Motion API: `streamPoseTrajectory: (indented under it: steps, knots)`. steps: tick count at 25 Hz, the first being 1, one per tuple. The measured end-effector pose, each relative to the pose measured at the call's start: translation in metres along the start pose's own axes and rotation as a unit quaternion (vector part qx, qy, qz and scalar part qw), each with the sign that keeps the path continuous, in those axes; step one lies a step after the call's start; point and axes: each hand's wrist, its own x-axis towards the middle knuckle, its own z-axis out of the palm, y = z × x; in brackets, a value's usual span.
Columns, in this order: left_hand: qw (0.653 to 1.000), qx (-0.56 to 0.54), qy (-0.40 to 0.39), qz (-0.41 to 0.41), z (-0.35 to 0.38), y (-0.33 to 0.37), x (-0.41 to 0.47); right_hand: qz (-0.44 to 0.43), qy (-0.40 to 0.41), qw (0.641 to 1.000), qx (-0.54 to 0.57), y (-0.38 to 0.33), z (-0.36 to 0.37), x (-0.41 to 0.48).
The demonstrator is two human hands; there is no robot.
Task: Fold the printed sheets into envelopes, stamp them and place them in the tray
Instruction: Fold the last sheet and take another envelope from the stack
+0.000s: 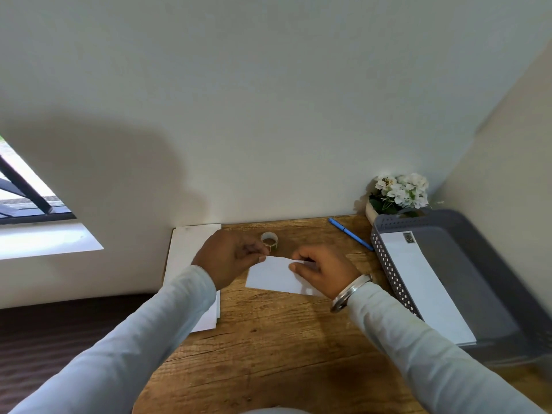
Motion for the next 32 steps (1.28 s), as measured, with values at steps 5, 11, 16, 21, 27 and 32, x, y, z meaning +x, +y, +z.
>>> streamPoseTrajectory:
  steps: [5, 11, 16, 21, 27, 32]
  knots:
    - [0.999, -0.017, 0.042, -0.019, -0.005, -0.004, -0.002, 0.013, 0.021, 0.999, 0.032, 0.0, 0.004, -0.001]
    - [0.984, -0.152, 0.028, -0.085, 0.001, -0.008, -0.014, 0.075, 0.078, 0.974, 0.198, -0.004, 0.004, -0.005]
    - [0.979, -0.162, 0.064, -0.107, 0.004, -0.013, -0.014, 0.074, 0.058, 0.968, 0.232, -0.012, 0.009, -0.006]
    - [0.977, -0.176, 0.057, -0.104, -0.004, -0.023, -0.022, 0.088, 0.032, 0.979, 0.182, -0.014, 0.0, -0.015]
    - [0.959, -0.266, 0.035, -0.094, -0.001, -0.004, -0.03, 0.087, 0.092, 0.972, 0.199, -0.038, 0.01, -0.02]
    - [0.971, -0.225, 0.048, -0.063, -0.012, -0.005, -0.036, 0.067, 0.047, 0.987, 0.14, -0.062, 0.012, -0.027]
